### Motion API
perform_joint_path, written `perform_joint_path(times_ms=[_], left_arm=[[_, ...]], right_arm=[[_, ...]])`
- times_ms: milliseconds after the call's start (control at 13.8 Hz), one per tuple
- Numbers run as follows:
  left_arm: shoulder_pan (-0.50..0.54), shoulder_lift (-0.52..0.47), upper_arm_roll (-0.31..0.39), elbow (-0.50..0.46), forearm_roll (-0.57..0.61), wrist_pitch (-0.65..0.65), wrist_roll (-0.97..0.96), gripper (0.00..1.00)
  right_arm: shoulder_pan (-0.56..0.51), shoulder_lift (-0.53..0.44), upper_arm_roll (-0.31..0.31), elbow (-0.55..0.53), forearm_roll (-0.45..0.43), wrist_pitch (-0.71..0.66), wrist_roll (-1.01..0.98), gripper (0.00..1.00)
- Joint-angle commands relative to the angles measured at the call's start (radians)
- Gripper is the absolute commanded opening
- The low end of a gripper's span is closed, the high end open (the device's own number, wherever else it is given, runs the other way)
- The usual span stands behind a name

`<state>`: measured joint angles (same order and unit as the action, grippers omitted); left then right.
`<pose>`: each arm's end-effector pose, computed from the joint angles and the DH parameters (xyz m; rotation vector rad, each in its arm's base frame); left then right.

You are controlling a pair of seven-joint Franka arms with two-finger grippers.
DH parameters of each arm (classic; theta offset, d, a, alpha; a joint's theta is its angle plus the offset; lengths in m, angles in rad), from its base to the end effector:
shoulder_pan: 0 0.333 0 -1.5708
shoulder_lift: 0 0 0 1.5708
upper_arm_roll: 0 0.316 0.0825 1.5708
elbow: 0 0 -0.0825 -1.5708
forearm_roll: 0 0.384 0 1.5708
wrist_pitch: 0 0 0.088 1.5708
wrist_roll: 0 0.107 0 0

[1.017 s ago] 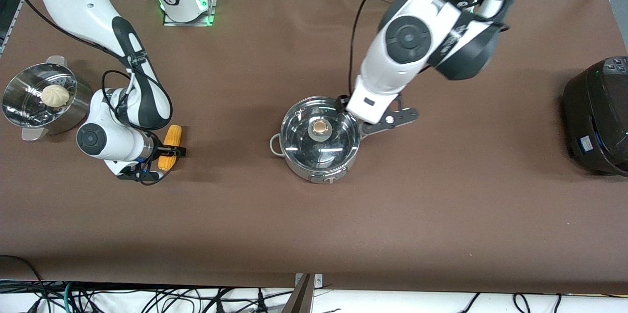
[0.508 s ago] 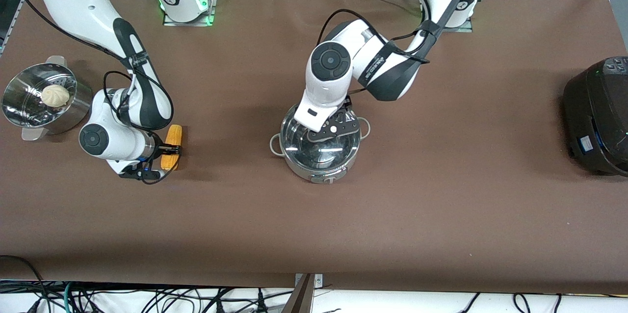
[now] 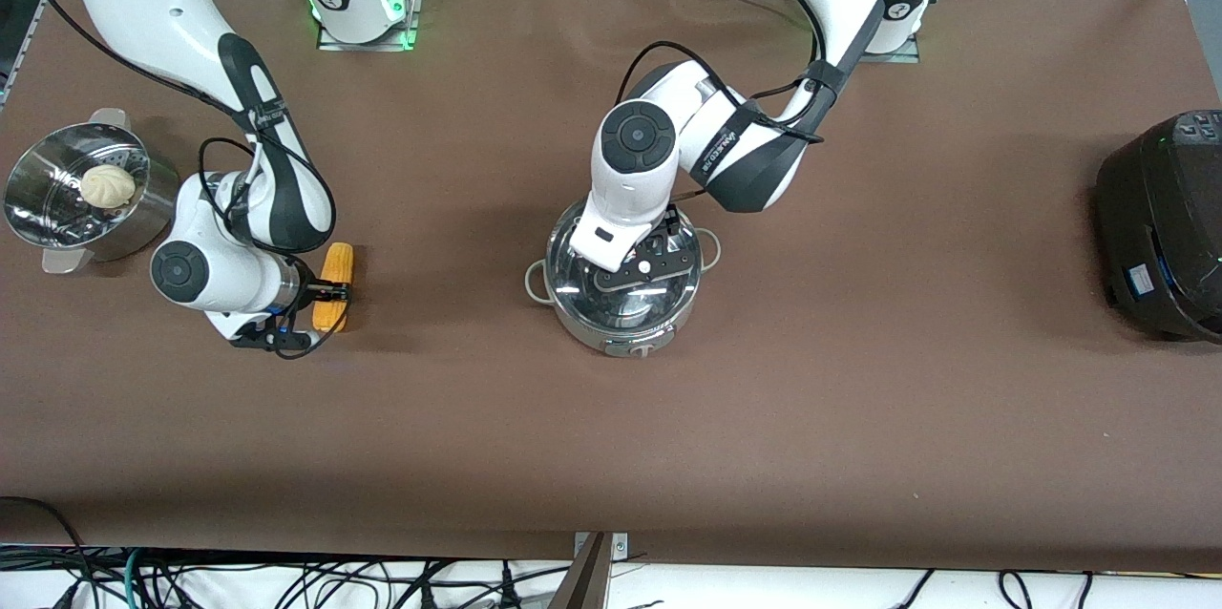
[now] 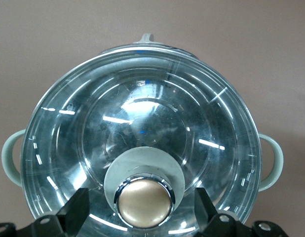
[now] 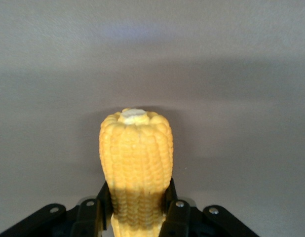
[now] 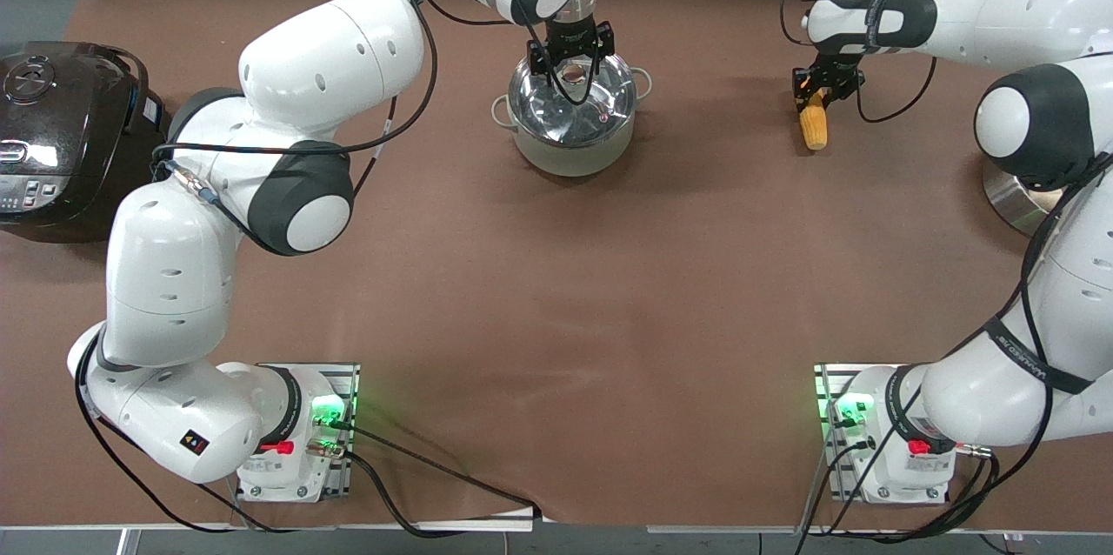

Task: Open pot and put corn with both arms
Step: 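Lift the glass lid off the pot with the left gripper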

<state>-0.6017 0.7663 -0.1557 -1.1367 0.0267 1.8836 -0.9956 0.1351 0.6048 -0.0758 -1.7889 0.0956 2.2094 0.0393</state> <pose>0.5726 -0.4911 0.3518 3.0667 0.4199 -0.1093 0.6349 0.0437 0.2003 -3.1099 0.0537 0.2848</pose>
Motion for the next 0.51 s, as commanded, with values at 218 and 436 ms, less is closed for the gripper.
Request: perform_joint_path(times_ms=[218,436], left_arm=[[-0.013,0.022,0.010,0.037,0.032,-0.009,-0.001,0.31],[-0.015,0.022,0.013,0.031,0.067,-0.009,0.002,0.00]], right_arm=[[-0.005,-0.089,0.002,0.124,-0.002,-0.210,-0.030,0.00],[-0.005,-0.112,-0.004,0.239,-0.004,-0.362,-0.036,0.00]])
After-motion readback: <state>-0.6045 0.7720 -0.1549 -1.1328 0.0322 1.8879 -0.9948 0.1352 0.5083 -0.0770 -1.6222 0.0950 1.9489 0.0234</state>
